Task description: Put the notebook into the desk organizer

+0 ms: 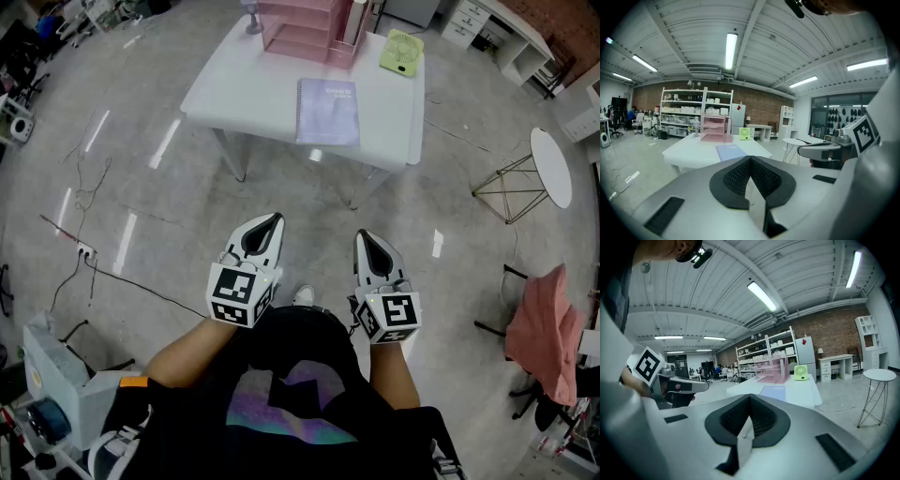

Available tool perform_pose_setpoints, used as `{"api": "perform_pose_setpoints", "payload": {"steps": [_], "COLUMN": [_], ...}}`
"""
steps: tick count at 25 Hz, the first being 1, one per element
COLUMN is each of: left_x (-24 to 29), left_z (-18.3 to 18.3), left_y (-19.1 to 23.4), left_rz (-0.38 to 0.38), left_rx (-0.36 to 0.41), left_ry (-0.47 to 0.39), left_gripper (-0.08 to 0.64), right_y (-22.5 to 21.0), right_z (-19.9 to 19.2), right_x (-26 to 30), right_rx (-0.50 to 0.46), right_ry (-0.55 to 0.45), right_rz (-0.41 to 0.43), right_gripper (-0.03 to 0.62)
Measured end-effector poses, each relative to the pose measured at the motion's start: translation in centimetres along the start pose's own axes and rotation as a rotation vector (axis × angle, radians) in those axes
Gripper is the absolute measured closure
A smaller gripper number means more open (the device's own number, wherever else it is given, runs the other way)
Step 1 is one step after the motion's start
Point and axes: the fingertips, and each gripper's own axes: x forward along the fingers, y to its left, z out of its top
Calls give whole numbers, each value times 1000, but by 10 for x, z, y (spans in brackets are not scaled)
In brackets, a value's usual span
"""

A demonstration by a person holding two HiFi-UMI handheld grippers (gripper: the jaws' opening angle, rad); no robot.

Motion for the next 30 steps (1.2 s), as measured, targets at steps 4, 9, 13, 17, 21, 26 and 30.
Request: {"api": "perform_pose_setpoints", "payload": {"steps": [4,9,13,17,21,26,30], "left_x": [2,5,12,26,50,92,127], "left_z": [3,4,6,9,10,20,20], "left_y": [-4,-9,-9,-2,11,36,60], "left_rz": [4,5,-4,-24,-41,-41,-42], "left_rx": [0,10,3,-23,-46,-50,-70], "left_ry": [1,-5,7,15,42,60,96], "left_gripper": [551,551,551,546,425,399,388], "right_y": [-4,-11,-16,-21,-28,-43,-60], "right_z": [4,4,6,4,5,15,14], "right_x": [1,1,5,21,48,93,132], "right_rx": [-4,14,27,7,-7,-12,1], "right_ry": [-2,-12,-9,24,48,67,109], "right_rz": [0,-6,0,2,15,22,10], "right_gripper": [577,577,575,575,545,488,425]}}
